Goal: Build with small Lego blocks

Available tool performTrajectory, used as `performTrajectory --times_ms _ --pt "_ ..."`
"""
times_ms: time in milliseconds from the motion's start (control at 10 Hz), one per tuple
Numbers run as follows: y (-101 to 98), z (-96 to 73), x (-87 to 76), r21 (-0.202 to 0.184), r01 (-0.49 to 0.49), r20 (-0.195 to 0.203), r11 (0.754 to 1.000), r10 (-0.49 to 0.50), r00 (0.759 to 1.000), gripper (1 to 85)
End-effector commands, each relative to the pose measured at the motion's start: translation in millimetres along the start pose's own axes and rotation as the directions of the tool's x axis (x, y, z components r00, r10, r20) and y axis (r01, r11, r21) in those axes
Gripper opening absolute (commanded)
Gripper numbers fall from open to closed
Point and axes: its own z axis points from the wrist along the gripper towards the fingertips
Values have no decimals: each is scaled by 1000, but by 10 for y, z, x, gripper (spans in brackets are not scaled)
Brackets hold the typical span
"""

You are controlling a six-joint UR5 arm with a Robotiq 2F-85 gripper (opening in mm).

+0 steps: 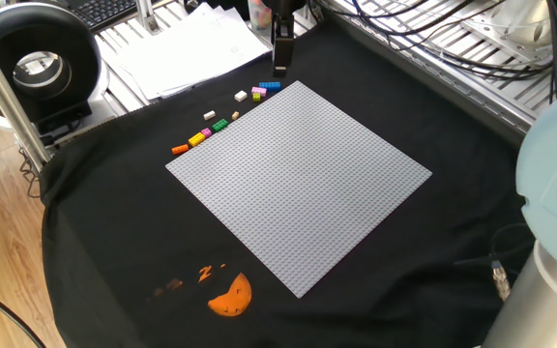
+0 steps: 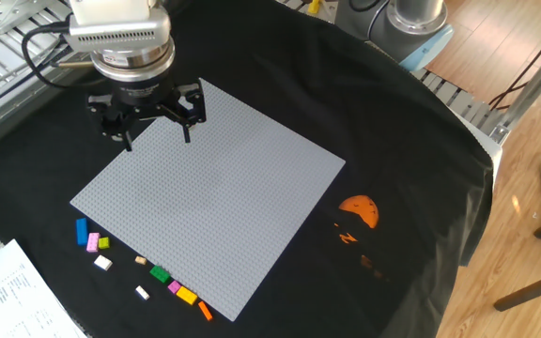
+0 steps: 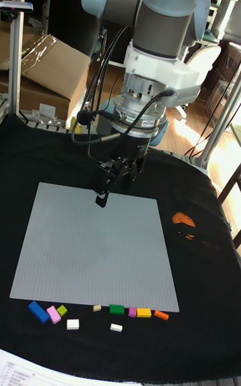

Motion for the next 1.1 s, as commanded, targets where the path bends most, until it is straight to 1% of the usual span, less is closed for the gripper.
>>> performTrajectory --times_ms 0,100,200,400,500,600,700,800,900,1000 --pt "-93 -41 -140 33 -22 46 999 21 999 733" --pt "-88 -42 -167 27 -75 58 997 74 996 707" --pt "-23 -39 -141 0 -132 46 991 132 990 667" --pt "123 -52 -279 -69 -207 86 976 213 973 717" --pt "163 -59 -323 -88 -212 99 973 221 970 740" --pt "84 -50 -274 -52 -185 89 981 189 978 787" --pt "-39 -30 -306 -17 -126 104 992 127 986 837" --pt "-152 23 -308 -9 -84 93 996 85 992 850" --pt "-240 83 -255 -8 -53 63 999 53 997 850" --pt "-343 124 -175 5 -28 31 1000 28 999 847"
